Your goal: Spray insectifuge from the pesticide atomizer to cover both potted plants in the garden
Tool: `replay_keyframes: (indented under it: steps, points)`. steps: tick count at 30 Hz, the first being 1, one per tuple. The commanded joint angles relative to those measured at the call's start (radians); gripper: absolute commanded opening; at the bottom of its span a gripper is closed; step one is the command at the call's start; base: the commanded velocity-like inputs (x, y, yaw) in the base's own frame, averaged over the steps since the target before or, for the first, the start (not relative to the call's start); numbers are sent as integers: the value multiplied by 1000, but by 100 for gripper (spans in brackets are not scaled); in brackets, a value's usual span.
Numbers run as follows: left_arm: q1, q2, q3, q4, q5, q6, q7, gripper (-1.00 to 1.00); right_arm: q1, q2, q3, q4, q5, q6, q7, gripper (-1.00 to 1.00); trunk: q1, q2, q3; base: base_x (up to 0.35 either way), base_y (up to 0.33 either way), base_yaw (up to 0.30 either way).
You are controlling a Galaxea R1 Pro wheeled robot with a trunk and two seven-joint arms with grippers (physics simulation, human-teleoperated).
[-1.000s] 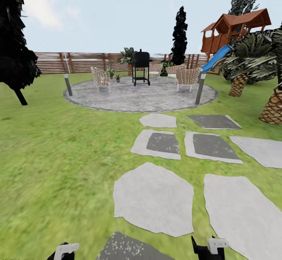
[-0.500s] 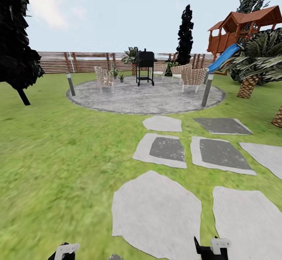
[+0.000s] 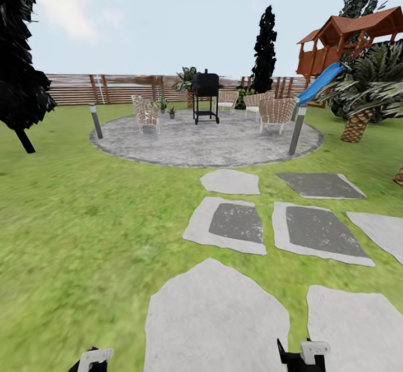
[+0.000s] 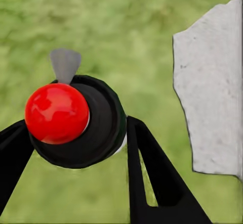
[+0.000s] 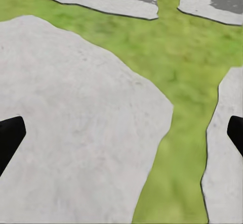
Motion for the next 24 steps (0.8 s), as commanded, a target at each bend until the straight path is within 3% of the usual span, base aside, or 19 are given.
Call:
replay_keyframes:
  steps: [1,12,18,24]
  points:
    - [-1,0,1,1,2,-3,-1,-100,-1,0,-9,1,6,-3,5,100,0,0,-1,338,-129,0]
    - [-1,0,1,2,2,-3,-1,-100,-1,2,-9,2,6,-3,5,100,0,0,-1,338,-128,10]
    - [-1,0,1,2,2,-3,-1,-100,-1,4,-9,1,6,-3,5,100,0,0,-1,338,-127,192]
    - [-1,0,1,2,2,-3,-1,-100,-1,4,-9,2,6,-3,5,100,0,0,-1,338,-127,47]
